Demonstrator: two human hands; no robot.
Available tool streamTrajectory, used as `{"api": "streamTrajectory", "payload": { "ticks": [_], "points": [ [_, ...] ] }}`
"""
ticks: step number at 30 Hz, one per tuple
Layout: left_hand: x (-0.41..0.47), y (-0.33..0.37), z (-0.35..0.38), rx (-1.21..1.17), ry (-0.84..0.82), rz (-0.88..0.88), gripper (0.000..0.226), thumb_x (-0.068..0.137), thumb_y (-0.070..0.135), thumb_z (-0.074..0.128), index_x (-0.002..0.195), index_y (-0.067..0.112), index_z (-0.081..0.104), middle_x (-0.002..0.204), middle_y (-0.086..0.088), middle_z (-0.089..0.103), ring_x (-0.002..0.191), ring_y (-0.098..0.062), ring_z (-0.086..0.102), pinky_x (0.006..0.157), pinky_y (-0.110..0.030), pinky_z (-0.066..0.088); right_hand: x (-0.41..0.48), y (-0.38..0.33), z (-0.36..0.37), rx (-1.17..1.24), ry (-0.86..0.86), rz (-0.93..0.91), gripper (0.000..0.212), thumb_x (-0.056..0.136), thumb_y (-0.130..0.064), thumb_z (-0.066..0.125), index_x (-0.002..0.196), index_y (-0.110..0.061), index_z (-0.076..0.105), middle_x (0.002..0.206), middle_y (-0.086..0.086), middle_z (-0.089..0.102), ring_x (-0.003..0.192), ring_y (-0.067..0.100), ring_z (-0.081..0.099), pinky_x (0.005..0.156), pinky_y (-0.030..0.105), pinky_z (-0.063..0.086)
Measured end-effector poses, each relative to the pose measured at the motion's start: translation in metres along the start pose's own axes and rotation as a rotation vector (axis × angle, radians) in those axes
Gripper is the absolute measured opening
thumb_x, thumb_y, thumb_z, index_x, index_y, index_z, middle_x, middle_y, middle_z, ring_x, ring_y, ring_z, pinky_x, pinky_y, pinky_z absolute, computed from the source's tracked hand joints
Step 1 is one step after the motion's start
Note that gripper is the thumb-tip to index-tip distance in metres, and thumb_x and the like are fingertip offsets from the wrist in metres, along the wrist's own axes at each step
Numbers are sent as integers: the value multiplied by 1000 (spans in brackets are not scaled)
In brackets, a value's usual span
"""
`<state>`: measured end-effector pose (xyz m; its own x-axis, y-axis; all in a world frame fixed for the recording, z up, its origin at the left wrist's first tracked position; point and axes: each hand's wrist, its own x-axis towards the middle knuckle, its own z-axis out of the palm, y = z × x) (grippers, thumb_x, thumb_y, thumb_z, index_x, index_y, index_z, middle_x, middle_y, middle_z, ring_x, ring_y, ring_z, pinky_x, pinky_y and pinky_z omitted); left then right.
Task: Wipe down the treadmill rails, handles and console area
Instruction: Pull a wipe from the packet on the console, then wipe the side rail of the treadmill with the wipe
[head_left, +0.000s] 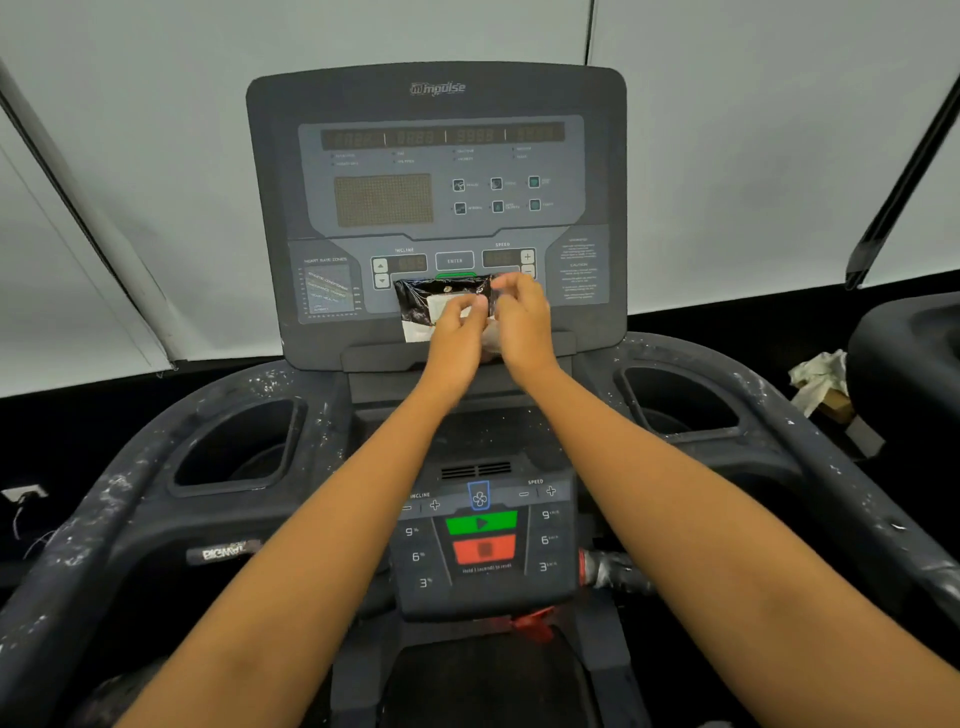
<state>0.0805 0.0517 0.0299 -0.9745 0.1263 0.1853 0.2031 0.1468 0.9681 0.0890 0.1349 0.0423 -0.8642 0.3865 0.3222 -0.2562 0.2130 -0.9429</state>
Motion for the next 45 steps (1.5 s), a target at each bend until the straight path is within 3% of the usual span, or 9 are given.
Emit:
{"api": "streamTrajectory", "payload": {
  "ticks": [6, 10, 14, 17, 23, 27, 37, 41, 45],
  "points": [
    [-20, -1, 8, 18, -160, -48, 29, 93, 11, 50, 65, 15, 57, 58, -2, 52, 58, -14, 45, 58, -28, 36, -28, 5, -26, -94, 37, -84, 44, 69, 17, 45, 98, -16, 47, 109, 12, 51, 99, 21, 48, 79, 18, 38],
    [-28, 0, 17, -80, -108, 38, 25, 94, 16, 56, 69, 17, 59, 69, 0, 55, 68, -13, 49, 64, -27, 40, -50, 13, -51, -133, 26, -20, 33, 83, 4, 54, 111, -12, 50, 97, 10, 58, 87, 22, 58, 69, 29, 50],
    [-43, 1, 36, -132, -136, 36, 18, 96, 13, 53, 80, 9, 58, 74, -1, 54, 69, -10, 50, 63, -20, 42, -71, 16, -81, -151, 110, 37, 18, 83, -6, 67, 99, -7, 59, 81, -3, 59, 71, 7, 57, 58, 8, 44],
    [-57, -2, 58, -229, -195, -28, 15, 98, 15, 50, 86, 11, 57, 85, -9, 59, 79, -19, 58, 70, -34, 50, -83, 19, -101, -199, 219, 5, 14, 83, -13, 71, 88, -8, 59, 79, -1, 58, 67, 4, 52, 59, 10, 42],
    [-101, 23, 109, -357, -287, -172, 22, 102, 27, 43, 92, 12, 55, 86, -5, 62, 76, -15, 62, 58, -27, 51, -111, 18, -141, -241, 354, 30, 19, 92, -23, 62, 79, -9, 60, 70, -5, 59, 65, 6, 55, 59, 19, 44],
    [-135, 39, 141, -542, -457, -345, 35, 103, 36, 35, 110, 9, 57, 109, -14, 65, 96, -23, 65, 74, -34, 54, -141, 15, -176, -100, 465, 80, 18, 99, -21, 51, 85, -10, 54, 76, -4, 56, 70, 8, 54, 61, 17, 44],
    [-252, 47, 205, -494, -501, -278, 29, 93, -2, 43, 118, 4, 57, 119, -17, 60, 105, -26, 61, 88, -39, 54, -234, 16, -291, 308, 737, 382, 2, 96, -13, 45, 95, -13, 47, 86, 1, 53, 75, 13, 50, 64, 27, 43],
    [-297, 56, 223, -112, -512, -42, 25, 90, 2, 52, 99, 23, 63, 108, -8, 64, 105, -23, 61, 91, -38, 51, -280, 17, -328, 96, 677, 336, 38, 77, -15, 52, 113, -22, 42, 119, 5, 52, 105, 22, 53, 81, 36, 49],
    [-340, 69, 230, -12, -615, 84, 24, 88, 2, 56, 103, 18, 66, 100, -1, 69, 99, -18, 65, 88, -32, 53, -317, 7, -362, -47, 305, 251, 33, 75, -14, 55, 108, -19, 56, 106, 0, 62, 101, 17, 60, 82, 34, 51]
  ]
}}
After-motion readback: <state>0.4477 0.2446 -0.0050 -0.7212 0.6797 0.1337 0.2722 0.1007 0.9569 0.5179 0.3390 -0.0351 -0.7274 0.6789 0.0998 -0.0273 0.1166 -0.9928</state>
